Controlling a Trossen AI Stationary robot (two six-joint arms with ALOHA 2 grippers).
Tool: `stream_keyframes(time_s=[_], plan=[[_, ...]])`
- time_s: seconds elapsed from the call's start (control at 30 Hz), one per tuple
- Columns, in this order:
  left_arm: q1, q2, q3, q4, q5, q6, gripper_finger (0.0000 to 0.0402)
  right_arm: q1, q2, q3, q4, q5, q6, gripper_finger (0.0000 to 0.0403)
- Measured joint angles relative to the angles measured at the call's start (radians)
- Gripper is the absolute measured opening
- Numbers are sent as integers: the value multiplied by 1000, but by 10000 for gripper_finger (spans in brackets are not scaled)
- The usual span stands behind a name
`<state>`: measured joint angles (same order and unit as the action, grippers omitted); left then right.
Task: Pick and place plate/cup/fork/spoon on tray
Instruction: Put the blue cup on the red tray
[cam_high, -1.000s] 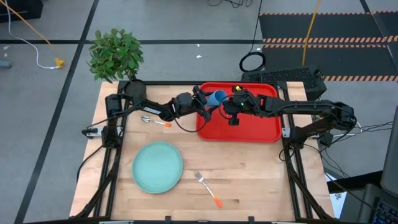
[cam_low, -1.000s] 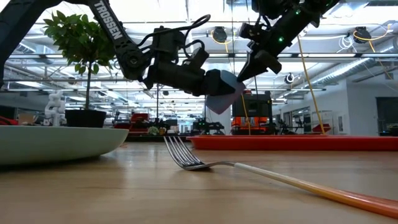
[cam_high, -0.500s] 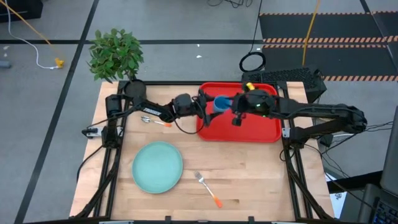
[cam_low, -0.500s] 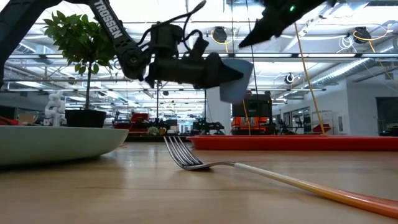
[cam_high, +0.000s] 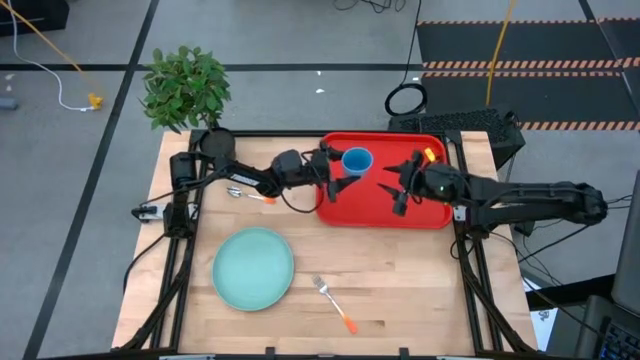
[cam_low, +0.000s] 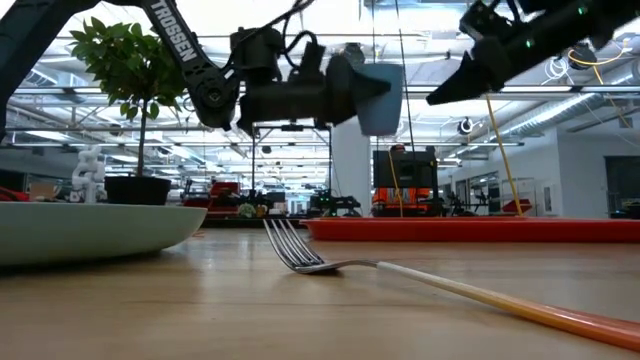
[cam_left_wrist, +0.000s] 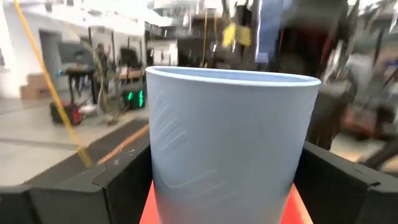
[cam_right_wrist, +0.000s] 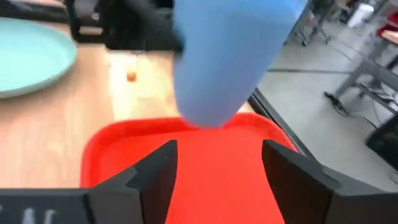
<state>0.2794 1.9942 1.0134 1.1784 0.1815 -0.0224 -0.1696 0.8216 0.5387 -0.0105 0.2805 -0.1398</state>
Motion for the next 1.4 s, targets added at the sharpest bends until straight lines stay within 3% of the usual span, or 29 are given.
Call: stream_keyframes(time_s=[0.23, 0.47, 0.63, 0.87, 1.17, 1.4], plan=[[-3, -1, 0, 108, 40, -49, 335, -45, 94, -78, 278, -202, 90, 287], [-19, -1, 1, 129, 76, -40, 335, -47, 199, -82, 446, -203, 118, 344], [-27, -1, 1, 134, 81, -36, 335, -48, 276, -82, 553, -213, 124, 362], [-29, -1, 2, 131, 100, -35, 335, -48, 367, -82, 743, -257, 91, 356], [-42, -2, 2, 131, 108, 2, 335, -67, 374, -82, 773, -309, 90, 264], [-40, -2, 3, 111, 103, 13, 353, -67, 361, -82, 745, -311, 86, 279]])
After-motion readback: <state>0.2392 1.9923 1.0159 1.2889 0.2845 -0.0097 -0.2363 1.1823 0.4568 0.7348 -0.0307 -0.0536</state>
